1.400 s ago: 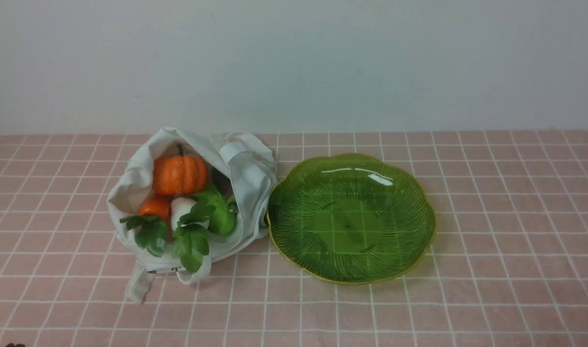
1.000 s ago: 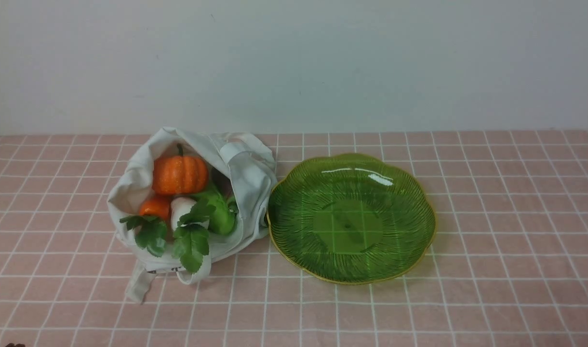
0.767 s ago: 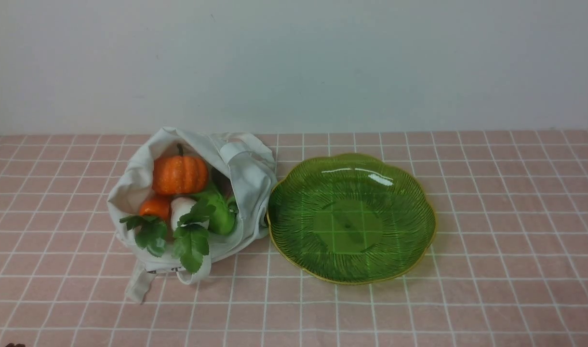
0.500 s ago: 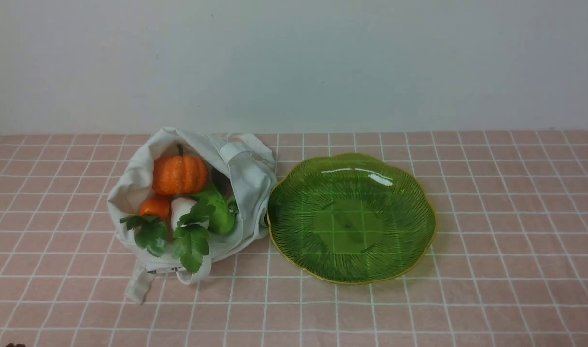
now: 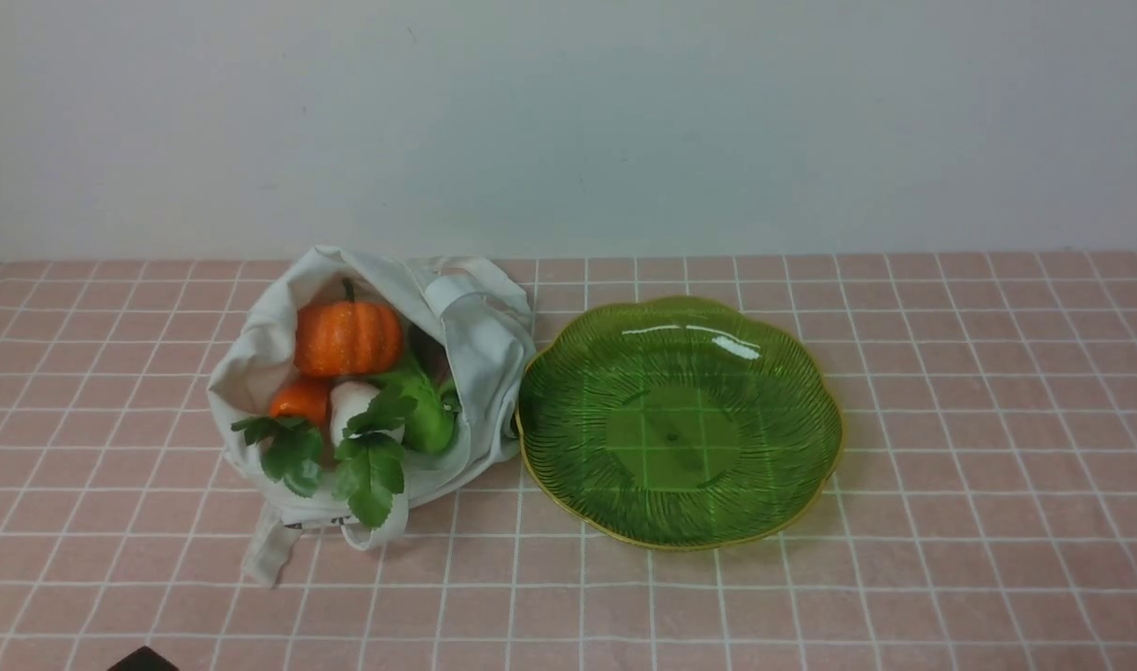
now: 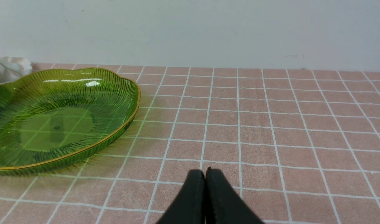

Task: Take vegetables from bag on pink coffee tablecloth place on plate.
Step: 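Reach into the cloth bag and grasp the pumpkin with the left gripper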

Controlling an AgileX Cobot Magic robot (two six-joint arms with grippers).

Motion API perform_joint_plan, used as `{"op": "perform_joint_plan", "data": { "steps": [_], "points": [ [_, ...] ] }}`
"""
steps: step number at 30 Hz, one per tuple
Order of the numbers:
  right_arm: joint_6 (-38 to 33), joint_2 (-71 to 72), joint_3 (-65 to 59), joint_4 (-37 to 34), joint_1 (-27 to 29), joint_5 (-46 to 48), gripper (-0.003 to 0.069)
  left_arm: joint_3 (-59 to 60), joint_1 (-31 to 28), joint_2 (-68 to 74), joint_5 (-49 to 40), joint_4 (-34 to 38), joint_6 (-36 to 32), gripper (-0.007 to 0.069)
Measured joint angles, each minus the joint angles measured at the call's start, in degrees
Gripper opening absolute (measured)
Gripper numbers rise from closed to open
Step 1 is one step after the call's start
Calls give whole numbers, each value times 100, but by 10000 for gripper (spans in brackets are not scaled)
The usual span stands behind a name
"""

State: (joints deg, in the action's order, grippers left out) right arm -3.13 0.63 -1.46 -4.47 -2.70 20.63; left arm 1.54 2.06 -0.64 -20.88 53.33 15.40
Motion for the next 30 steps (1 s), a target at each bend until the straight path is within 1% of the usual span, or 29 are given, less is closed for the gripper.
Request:
{"op": "perform_joint_plan", "data": {
  "steps": [4, 6, 7, 8, 9, 12, 13, 15, 17, 21, 24, 26, 27, 29, 30],
  "points": [
    [0, 0, 0, 0, 0, 0, -15, 0, 0, 0, 193, 48, -212, -5],
    [0, 0, 0, 0, 0, 0, -15, -16, 0, 0, 263, 112, -605, -5],
    [0, 0, 0, 0, 0, 0, -15, -82, 0, 0, 175, 112, -805, -5],
    [0, 0, 0, 0, 0, 0, -15, -82, 0, 0, 175, 112, -805, -5],
    [0, 0, 0, 0, 0, 0, -15, -214, 0, 0, 56, 98, -983, -5],
    [0, 0, 0, 0, 0, 0, -15, -872, 0, 307, -357, -82, -1443, -5],
    [0, 0, 0, 0, 0, 0, -15, -1106, 0, 511, -505, -200, -1540, -5],
    [0, 0, 0, 0, 0, 0, -15, -1862, 0, 1344, -1084, -769, -1743, -5],
    [0, 0, 0, 0, 0, 0, -15, -2546, 0, 2193, -1755, -1355, -1812, -5],
    [0, 0, 0, 0, 0, 0, -15, -3779, 0, 3745, -2654, -2371, -1851, 0],
    [0, 0, 0, 0, 0, 0, -15, -4694, 0, 4784, -3011, -2984, -1863, 35],
    [0, 0, 0, 0, 0, 0, -15, -5067, 0, 5231, -3061, -3114, -1913, 63],
    [0, 0, 0, 0, 0, 0, -15, -5524, 0, 5757, -3128, -3167, -2027, 118],
    [0, 0, 0, 0, 0, 0, -15, -5718, 33, 6024, -3141, -3172, -2102, 160],
    [0, 0, 0, 0, 0, 0, -15, -5990, 138, 6347, -3141, -3167, -2206, 220]
  ]
}}
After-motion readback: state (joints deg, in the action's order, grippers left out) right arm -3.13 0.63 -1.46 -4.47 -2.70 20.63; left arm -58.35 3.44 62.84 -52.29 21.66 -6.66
